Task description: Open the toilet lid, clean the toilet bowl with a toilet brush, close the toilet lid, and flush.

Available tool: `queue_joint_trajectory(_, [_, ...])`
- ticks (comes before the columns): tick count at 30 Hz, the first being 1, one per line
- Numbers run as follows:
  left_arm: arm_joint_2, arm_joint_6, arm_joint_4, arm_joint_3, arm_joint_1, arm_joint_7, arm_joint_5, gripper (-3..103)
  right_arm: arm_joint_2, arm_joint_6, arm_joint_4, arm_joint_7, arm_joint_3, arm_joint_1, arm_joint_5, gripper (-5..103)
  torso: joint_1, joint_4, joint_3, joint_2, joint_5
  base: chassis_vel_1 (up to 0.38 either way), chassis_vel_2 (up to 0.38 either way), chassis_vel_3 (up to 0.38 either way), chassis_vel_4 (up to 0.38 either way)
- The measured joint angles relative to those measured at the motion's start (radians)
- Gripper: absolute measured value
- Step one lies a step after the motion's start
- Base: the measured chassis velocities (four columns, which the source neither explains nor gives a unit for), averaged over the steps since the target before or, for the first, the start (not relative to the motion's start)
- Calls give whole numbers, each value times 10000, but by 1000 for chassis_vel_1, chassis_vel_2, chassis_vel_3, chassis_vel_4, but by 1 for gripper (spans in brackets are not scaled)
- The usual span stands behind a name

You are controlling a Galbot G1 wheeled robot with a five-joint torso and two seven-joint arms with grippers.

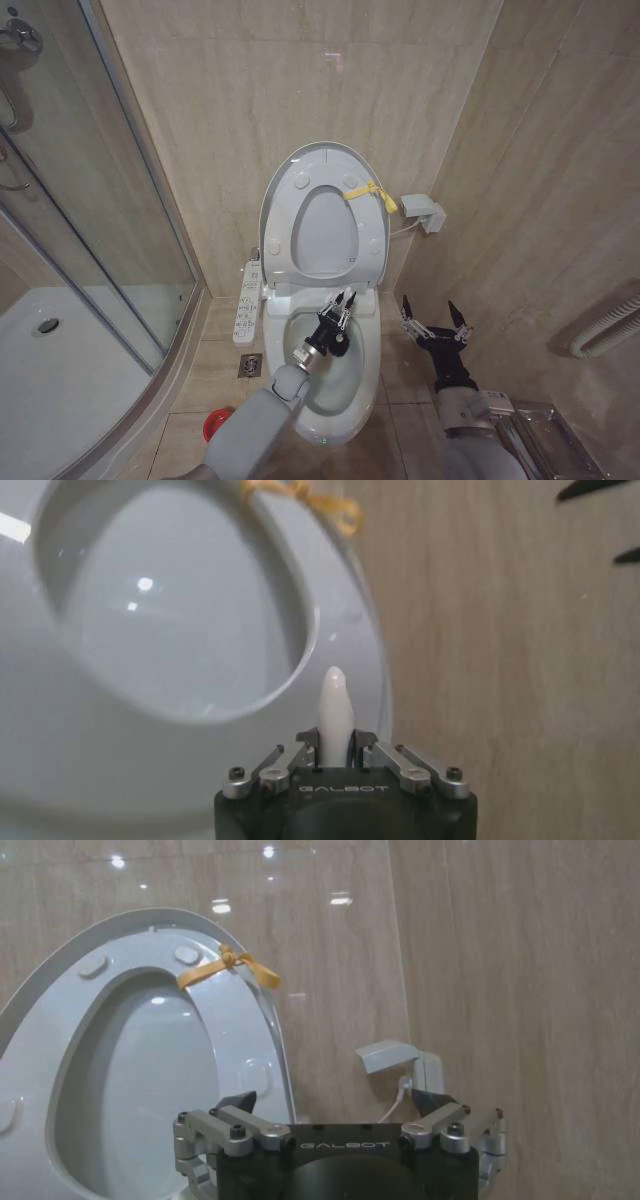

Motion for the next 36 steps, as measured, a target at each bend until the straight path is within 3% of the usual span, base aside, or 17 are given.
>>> queue_joint_trajectory(6, [-259,-114,1227,-159,-257,229,-334,22,0,0,0,0,0,0,0,100,0,1,-1,0,2,0,0,0,0])
queue_joint_trajectory(9, [-275,-148,1291,-236,-313,232,-331,22,0,0,0,0,0,0,0,100,0,0,0,0,2,0,0,0,0])
queue_joint_trajectory(20, [-37,329,-733,145,-26,39,-243,22,0,0,0,0,0,0,0,100,-1,-1,0,0,0,0,0,0,0])
queue_joint_trajectory(30, [-400,-171,1385,-383,-444,205,28,22,0,0,0,0,0,0,0,100,0,2,0,0,0,0,0,0,0])
queue_joint_trajectory(36, [-201,-4,904,-523,-426,88,55,22,0,0,0,0,0,0,0,100,0,2,0,0,0,0,0,0,0])
